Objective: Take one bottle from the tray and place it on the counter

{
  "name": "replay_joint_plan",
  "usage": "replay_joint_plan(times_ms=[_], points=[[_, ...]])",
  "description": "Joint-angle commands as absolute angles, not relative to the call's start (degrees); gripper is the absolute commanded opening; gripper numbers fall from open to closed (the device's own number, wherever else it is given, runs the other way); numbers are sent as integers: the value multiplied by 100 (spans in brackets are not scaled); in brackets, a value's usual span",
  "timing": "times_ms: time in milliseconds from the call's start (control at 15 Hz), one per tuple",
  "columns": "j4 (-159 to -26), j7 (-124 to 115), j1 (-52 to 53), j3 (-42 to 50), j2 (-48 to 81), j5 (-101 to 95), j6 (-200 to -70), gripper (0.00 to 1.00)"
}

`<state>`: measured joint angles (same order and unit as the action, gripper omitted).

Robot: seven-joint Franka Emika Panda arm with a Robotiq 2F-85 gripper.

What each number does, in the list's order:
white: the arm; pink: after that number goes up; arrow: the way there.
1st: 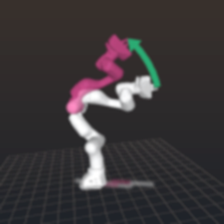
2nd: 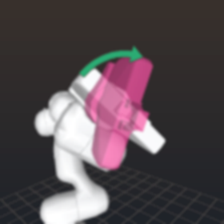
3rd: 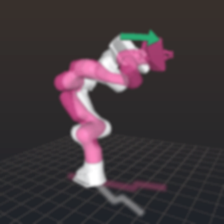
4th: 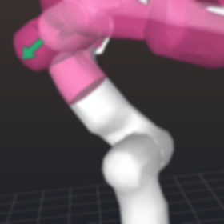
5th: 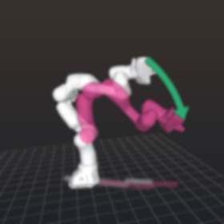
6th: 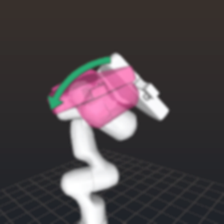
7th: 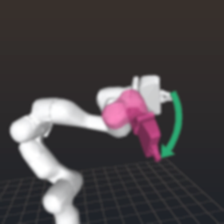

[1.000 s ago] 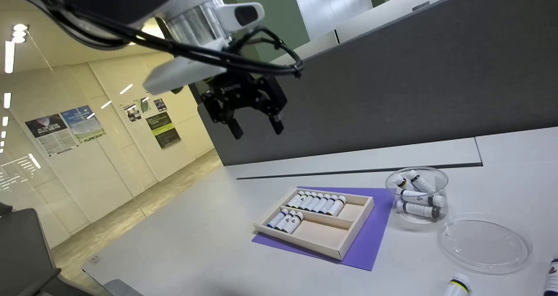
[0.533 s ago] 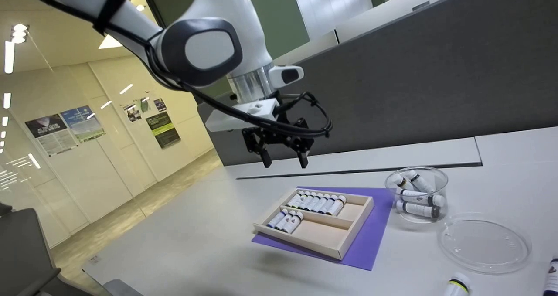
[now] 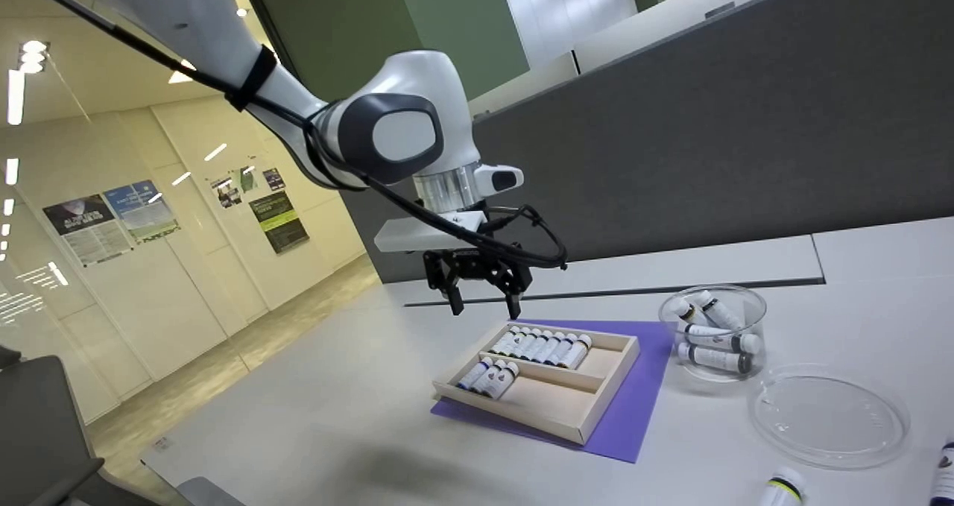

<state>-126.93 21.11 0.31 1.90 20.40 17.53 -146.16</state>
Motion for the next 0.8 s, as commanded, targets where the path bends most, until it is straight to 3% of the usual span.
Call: replay_joint_plan(times_ms=[0,733], points=[[-12687,1993,-238,-61,2032,1583,-14616,100],[-11845,1456,-486,-68,3528,945,-14498,100]])
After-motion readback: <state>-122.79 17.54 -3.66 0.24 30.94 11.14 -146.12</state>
